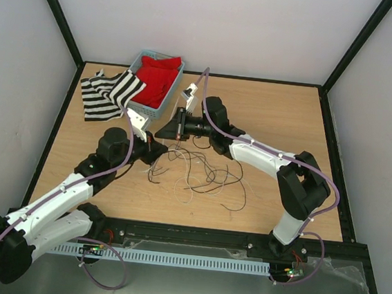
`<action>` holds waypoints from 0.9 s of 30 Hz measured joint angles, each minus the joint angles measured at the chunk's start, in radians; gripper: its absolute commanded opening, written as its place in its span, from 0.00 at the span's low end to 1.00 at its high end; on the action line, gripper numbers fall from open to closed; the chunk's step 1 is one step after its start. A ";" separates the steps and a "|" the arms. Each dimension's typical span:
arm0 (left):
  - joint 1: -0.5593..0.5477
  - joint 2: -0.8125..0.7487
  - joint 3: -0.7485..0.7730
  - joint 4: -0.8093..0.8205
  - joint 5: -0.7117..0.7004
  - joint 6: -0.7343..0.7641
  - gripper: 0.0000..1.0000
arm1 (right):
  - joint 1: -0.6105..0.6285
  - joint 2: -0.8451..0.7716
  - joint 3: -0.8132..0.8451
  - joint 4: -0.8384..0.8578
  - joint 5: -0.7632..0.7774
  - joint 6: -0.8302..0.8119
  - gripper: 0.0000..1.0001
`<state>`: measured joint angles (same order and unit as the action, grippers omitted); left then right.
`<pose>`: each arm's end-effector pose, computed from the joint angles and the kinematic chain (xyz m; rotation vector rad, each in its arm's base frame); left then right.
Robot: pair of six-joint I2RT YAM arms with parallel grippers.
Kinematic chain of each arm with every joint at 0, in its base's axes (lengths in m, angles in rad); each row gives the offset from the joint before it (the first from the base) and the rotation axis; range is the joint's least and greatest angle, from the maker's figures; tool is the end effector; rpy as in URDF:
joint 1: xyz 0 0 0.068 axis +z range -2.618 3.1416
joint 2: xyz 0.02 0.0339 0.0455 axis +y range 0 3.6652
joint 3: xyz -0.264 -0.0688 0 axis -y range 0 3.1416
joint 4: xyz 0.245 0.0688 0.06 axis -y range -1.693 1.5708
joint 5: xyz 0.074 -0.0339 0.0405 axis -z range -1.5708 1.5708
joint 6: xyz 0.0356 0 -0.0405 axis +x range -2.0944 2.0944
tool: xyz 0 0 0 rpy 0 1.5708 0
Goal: Zip-tie the wires
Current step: Tie the cable at the center of the board.
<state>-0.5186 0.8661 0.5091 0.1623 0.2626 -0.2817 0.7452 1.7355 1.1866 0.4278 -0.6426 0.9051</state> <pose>0.1742 -0.1101 0.2642 0.4113 1.7840 -0.8043 0.2834 0.2906 0.2849 -0.4131 1.9701 1.6923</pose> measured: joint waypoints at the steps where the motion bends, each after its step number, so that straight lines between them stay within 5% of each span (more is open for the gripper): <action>1: 0.000 0.001 0.000 0.001 0.001 0.000 0.00 | 0.000 0.000 0.000 0.000 0.000 -0.001 0.00; 22: -0.033 -0.039 -0.121 0.142 -0.057 -0.081 0.00 | -0.019 0.004 0.099 -0.138 -0.028 -0.042 0.00; 27: -0.035 -0.027 -0.097 0.090 -0.061 -0.073 0.00 | -0.029 0.002 0.099 -0.116 -0.031 -0.056 0.36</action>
<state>-0.5537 0.8387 0.4118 0.2527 0.2020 -0.3550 0.7166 1.7370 1.2854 0.3115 -0.6731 0.8486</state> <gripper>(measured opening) 0.002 0.204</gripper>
